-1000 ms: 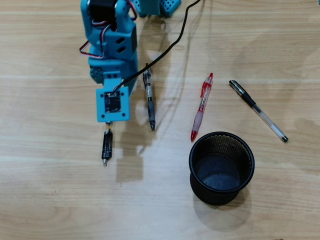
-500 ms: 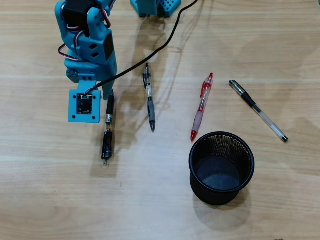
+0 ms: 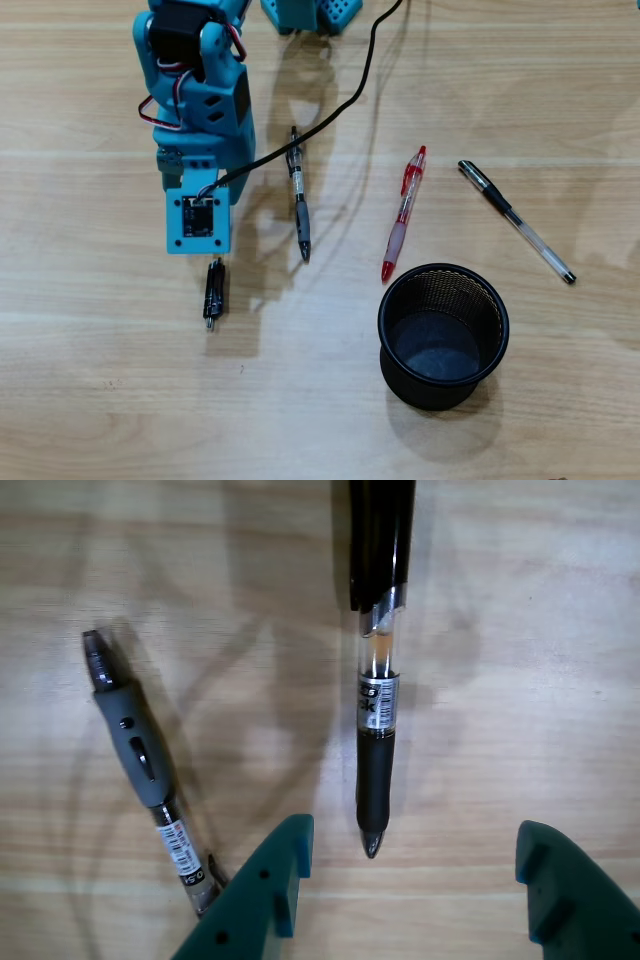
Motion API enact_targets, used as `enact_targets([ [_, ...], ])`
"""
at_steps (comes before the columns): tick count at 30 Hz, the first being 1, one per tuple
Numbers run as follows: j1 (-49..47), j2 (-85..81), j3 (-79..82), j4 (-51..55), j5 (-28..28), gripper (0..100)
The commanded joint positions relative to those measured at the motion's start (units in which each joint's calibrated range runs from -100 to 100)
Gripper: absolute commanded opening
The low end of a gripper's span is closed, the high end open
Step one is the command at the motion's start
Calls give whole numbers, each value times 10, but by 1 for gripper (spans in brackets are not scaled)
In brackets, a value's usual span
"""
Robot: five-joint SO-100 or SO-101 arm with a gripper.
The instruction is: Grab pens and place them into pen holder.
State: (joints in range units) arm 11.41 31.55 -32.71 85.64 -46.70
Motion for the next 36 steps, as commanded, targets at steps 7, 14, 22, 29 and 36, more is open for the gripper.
enact_targets([
  [7,-27,114,-143,3,-8,23],
  [14,-33,151,-141,3,-17,22],
  [22,-35,182,-140,2,-18,22],
  [29,-35,191,-140,1,-18,22],
  [36,-27,186,-140,-4,-18,6],
])
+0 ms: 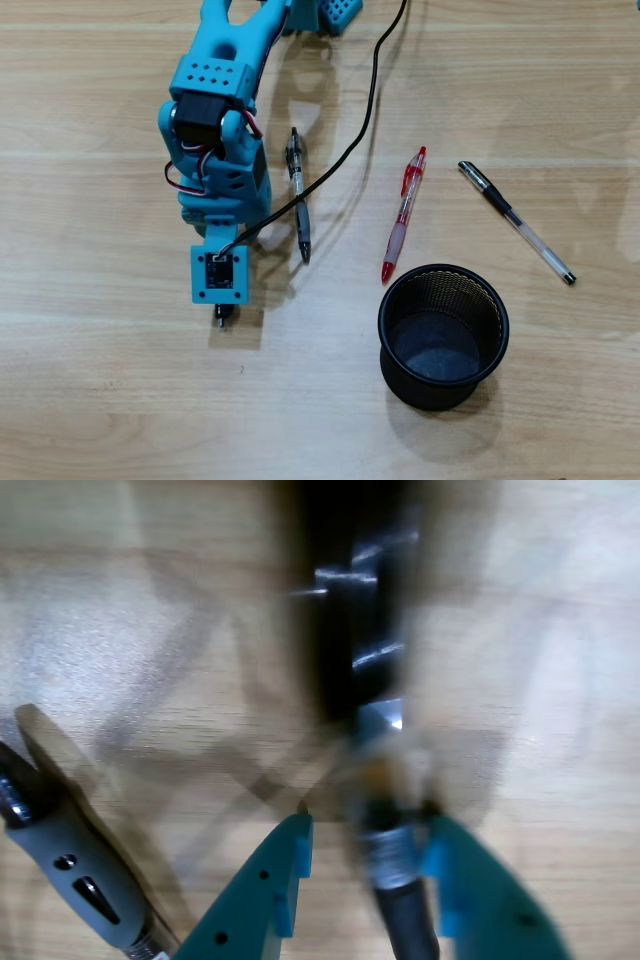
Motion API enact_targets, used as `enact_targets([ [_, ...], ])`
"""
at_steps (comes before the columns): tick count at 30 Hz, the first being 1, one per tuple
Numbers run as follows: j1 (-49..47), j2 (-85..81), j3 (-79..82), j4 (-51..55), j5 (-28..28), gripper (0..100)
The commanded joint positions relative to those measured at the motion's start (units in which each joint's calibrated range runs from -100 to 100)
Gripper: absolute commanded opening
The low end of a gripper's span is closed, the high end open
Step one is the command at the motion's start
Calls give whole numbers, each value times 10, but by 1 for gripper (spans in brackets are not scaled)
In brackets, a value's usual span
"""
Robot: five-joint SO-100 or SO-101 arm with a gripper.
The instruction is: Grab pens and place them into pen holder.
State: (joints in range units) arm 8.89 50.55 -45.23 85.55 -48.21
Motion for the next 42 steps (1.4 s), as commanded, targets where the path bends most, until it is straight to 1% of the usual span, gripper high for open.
enact_targets([
  [1,-2,-4,-15,-4,-3,6],
  [6,-1,-8,-16,-4,-3,2],
  [14,-1,-28,-31,-1,1,2],
  [25,-9,-215,-25,5,2,2],
  [32,-45,-326,32,5,-2,2],
  [36,-65,-382,41,-2,-4,2],
  [42,-104,-430,41,-4,-21,2],
])
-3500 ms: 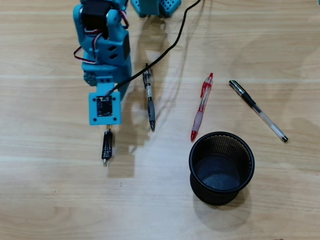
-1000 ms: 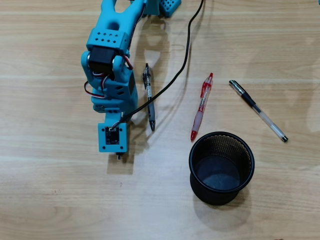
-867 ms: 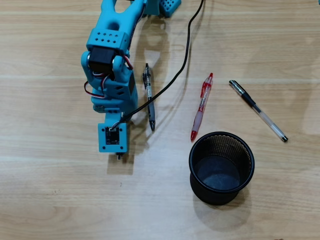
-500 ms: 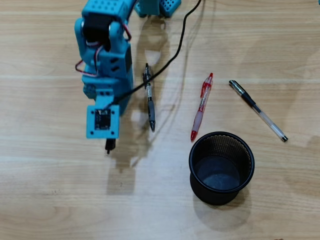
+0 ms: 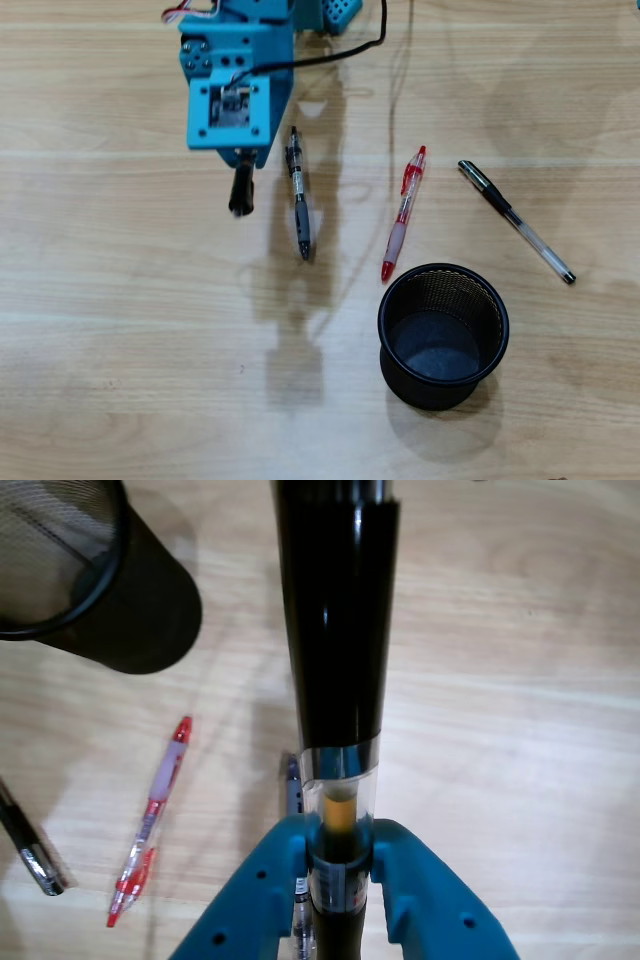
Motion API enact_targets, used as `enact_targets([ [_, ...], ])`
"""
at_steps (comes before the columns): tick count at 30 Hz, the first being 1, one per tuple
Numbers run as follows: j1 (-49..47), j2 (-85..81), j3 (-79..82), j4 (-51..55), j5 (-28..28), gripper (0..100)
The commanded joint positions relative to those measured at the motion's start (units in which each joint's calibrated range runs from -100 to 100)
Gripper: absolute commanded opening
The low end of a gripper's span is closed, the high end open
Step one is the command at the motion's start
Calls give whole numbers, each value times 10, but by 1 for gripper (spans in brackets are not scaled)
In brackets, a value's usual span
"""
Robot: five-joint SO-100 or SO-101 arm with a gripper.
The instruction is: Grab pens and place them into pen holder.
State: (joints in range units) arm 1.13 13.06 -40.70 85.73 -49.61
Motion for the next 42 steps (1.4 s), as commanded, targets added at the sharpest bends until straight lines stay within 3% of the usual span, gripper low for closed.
enact_targets([
  [1,-36,-59,-4,-5,-12,2],
  [6,-86,-64,-5,-60,-33,2],
  [17,-191,-34,-4,-393,-33,2],
  [23,-216,3,-5,-421,-61,2],
  [42,-214,230,-4,-609,-62,2],
])
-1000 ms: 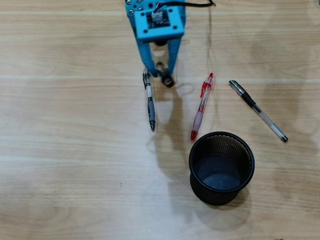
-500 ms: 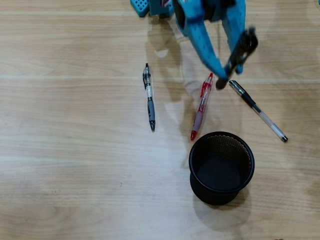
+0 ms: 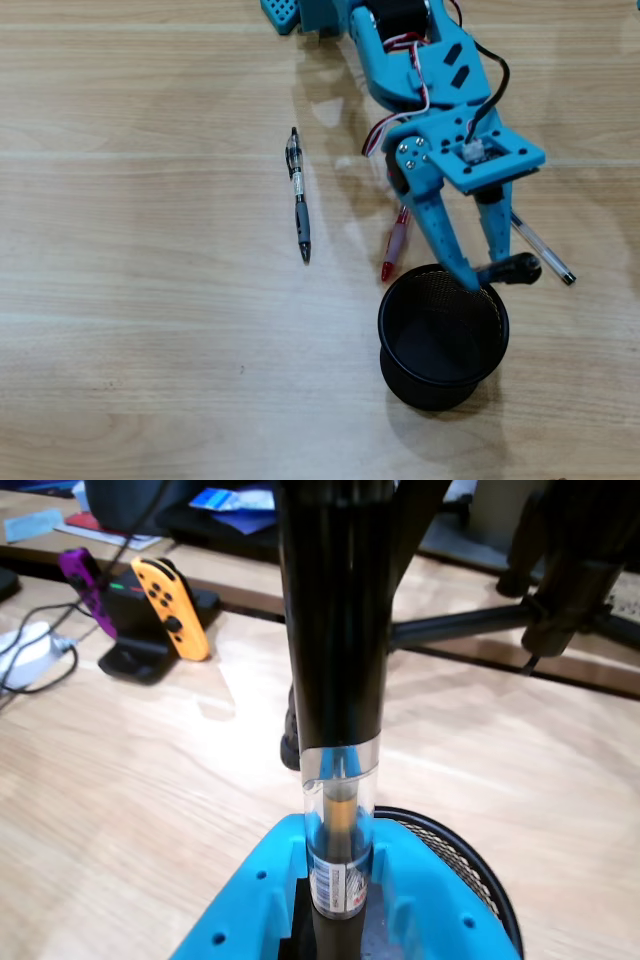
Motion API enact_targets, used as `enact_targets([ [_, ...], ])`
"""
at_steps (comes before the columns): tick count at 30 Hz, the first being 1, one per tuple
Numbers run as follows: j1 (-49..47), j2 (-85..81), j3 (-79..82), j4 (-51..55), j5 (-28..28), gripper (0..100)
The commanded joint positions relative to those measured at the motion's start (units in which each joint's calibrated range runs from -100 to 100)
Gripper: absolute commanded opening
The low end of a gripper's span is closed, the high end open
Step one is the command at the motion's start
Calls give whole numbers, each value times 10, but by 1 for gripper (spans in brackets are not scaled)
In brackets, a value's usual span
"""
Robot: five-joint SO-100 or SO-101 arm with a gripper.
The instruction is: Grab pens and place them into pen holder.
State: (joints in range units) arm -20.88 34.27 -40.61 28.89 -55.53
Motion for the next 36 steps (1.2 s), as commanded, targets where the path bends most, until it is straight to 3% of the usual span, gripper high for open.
enact_targets([
  [1,6,27,-5,-51,-3,2],
  [8,6,82,-6,-118,-28,3],
  [13,1,89,-5,-121,-28,12],
  [20,4,79,-5,-115,-28,12],
  [26,5,45,2,-111,-28,2],
  [28,5,21,14,-93,-25,2],
  [32,17,-71,51,34,-23,2],
  [36,33,-171,83,185,15,2],
])
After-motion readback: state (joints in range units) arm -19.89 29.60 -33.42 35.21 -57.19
